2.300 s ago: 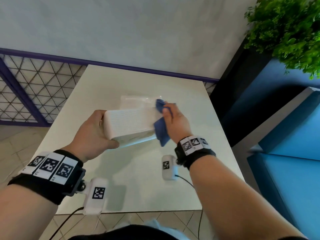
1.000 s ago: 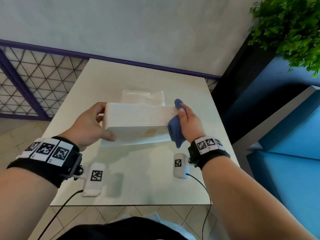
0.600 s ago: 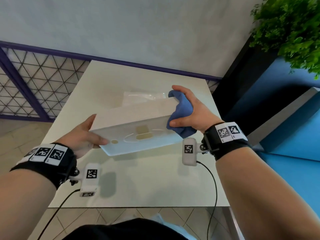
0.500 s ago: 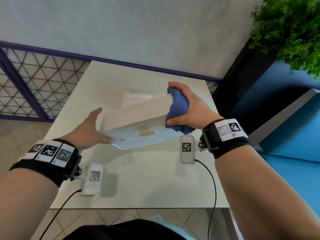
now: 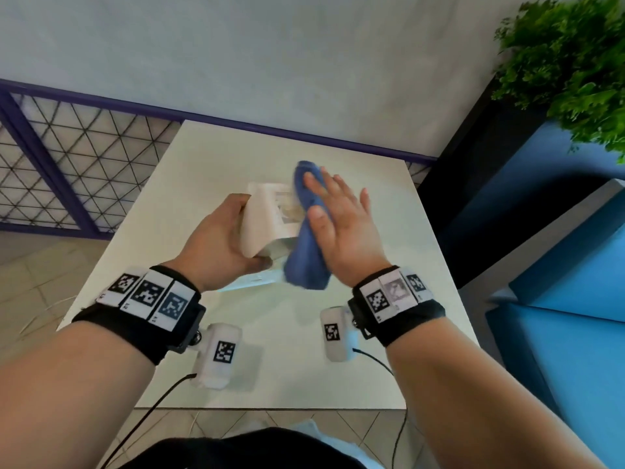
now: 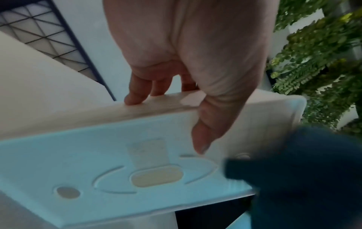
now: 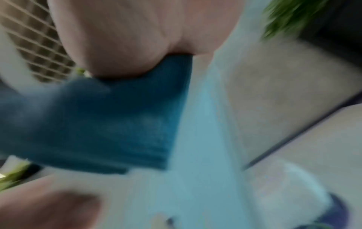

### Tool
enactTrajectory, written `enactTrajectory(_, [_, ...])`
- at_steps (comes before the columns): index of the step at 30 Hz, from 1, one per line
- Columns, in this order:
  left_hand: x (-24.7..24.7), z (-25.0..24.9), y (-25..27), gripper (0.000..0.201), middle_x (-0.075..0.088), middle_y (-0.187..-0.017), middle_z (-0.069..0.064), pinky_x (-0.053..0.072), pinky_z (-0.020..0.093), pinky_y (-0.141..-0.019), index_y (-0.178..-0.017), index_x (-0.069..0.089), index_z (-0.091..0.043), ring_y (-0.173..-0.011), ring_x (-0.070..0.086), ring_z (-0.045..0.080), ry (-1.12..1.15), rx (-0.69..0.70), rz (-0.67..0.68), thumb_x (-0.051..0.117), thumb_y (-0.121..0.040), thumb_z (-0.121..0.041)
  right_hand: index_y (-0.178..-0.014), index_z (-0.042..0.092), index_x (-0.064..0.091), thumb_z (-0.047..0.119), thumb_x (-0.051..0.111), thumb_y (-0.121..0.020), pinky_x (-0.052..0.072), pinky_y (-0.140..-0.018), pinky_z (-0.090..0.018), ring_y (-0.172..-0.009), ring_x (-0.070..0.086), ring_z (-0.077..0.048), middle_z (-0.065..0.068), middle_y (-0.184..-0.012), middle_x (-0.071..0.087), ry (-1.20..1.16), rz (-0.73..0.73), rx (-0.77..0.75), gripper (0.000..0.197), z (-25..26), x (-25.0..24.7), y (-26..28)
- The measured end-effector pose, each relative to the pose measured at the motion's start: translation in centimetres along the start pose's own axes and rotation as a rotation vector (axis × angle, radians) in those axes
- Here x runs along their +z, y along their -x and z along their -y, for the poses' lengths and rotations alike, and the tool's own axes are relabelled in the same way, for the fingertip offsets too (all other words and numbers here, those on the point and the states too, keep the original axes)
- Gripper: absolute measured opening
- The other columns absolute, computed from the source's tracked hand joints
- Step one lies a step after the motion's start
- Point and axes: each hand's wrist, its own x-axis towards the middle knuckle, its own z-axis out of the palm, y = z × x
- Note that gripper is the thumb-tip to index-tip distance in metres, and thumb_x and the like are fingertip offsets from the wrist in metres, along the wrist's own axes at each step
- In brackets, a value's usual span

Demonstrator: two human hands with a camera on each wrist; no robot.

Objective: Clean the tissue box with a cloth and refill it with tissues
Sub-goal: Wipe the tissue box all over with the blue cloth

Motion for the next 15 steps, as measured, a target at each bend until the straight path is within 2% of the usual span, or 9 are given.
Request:
enactTrajectory(2, [-0.2, 0.3, 0.0, 0.086, 0.058, -0.111, -0.008, 0.054, 0.043, -0.079, -0.125, 0.041, -0.026, -0.101, 0.057, 0.017, -0.044, -0.006, -0.007, 0.088, -0.053, -0.026, -0.148, 0.030, 0.029, 0.053, 0.013, -0.089, -0.007, -0.120, -0.038, -0.143, 0.028, -0.011, 0.003, -0.155, 0.033, -0.126, -0.036, 0.133, 0.065, -1.7, -0.2, -0.1])
enactTrajectory(5, [-0.3, 0.6, -0.3, 0.086, 0.057, -0.114, -0.008, 0.054, 0.043, -0.080, -0.126, 0.040, -0.028, -0.103, 0.056, 0.018, -0.053, -0.007, -0.017, 0.087, -0.053, -0.027, -0.148, 0.029, 0.030, 0.046, 0.020, -0.092, -0.005, -0.121, -0.038, -0.143, 0.029, -0.011, 0.003, -0.154, 0.033, -0.179, -0.038, 0.237, 0.059, -1.2, 0.1, -0.4])
enactTrajectory(7, [-0.2, 0.2, -0.5, 0.084, 0.056, -0.109, -0.009, 0.051, 0.032, -0.075, -0.127, 0.041, -0.026, -0.098, 0.056, 0.018, -0.064, -0.003, -0.017, 0.087, -0.057, -0.026, -0.149, 0.031, 0.027, 0.046, 0.020, -0.092, -0.003, -0.120, -0.044, -0.146, 0.020, -0.013, 0.004, -0.158, 0.025, -0.089, -0.025, 0.187, 0.059, 0.8, 0.4, -0.5])
enactTrajectory(8, [-0.2, -0.3, -0.5, 0.081, 0.056, -0.104, -0.010, 0.047, 0.027, -0.070, -0.127, 0.042, -0.025, -0.093, 0.056, 0.017, -0.079, 0.001, -0.016, 0.083, -0.058, -0.033, -0.149, 0.031, 0.025, 0.048, 0.018, -0.092, -0.003, -0.119, -0.046, -0.148, 0.016, -0.014, 0.005, -0.159, 0.022, -0.035, -0.015, 0.130, 0.060, 1.9, 0.6, -0.5])
enactTrajectory(10, [-0.2, -1.0, -0.3, 0.076, 0.055, -0.095, -0.012, 0.044, 0.029, -0.067, -0.124, 0.043, -0.025, -0.082, 0.055, 0.016, -0.098, 0.023, -0.017, 0.065, -0.058, -0.055, -0.150, 0.031, 0.021, 0.050, 0.014, -0.092, -0.007, -0.118, -0.046, -0.149, 0.009, -0.015, 0.005, -0.160, 0.017, 0.032, 0.026, 0.006, 0.062, 3.8, 1.1, -0.1])
enactTrajectory(11, [-0.2, -1.1, -0.2, 0.074, 0.056, -0.092, -0.014, 0.044, 0.032, -0.069, -0.122, 0.043, -0.027, -0.080, 0.056, 0.016, -0.090, 0.032, -0.025, 0.059, -0.057, -0.060, -0.150, 0.032, 0.020, 0.049, 0.015, -0.092, -0.009, -0.117, -0.047, -0.149, 0.007, -0.014, 0.006, -0.160, 0.016, 0.048, 0.042, -0.042, 0.061, 4.2, 1.2, 0.2])
enactTrajectory(13, [-0.1, -0.9, 0.0, 0.072, 0.057, -0.093, -0.016, 0.044, 0.032, -0.070, -0.121, 0.043, -0.028, -0.082, 0.057, 0.016, -0.072, 0.022, -0.041, 0.071, -0.058, -0.051, -0.149, 0.036, 0.023, 0.048, 0.018, -0.094, -0.010, -0.117, -0.050, -0.149, 0.009, -0.013, 0.010, -0.159, 0.019, 0.039, 0.038, -0.077, 0.057, 3.4, 0.9, 0.3])
enactTrajectory(15, [0.2, -0.5, 0.0, 0.077, 0.056, -0.098, -0.013, 0.041, 0.029, -0.070, -0.124, 0.044, -0.024, -0.088, 0.054, 0.016, -0.075, -0.001, -0.044, 0.086, -0.059, -0.025, -0.146, 0.041, 0.027, 0.049, 0.021, -0.093, 0.000, -0.119, -0.051, -0.147, 0.016, -0.012, 0.015, -0.156, 0.025, -0.022, 0.003, -0.007, 0.054, 1.1, 0.5, 0.2])
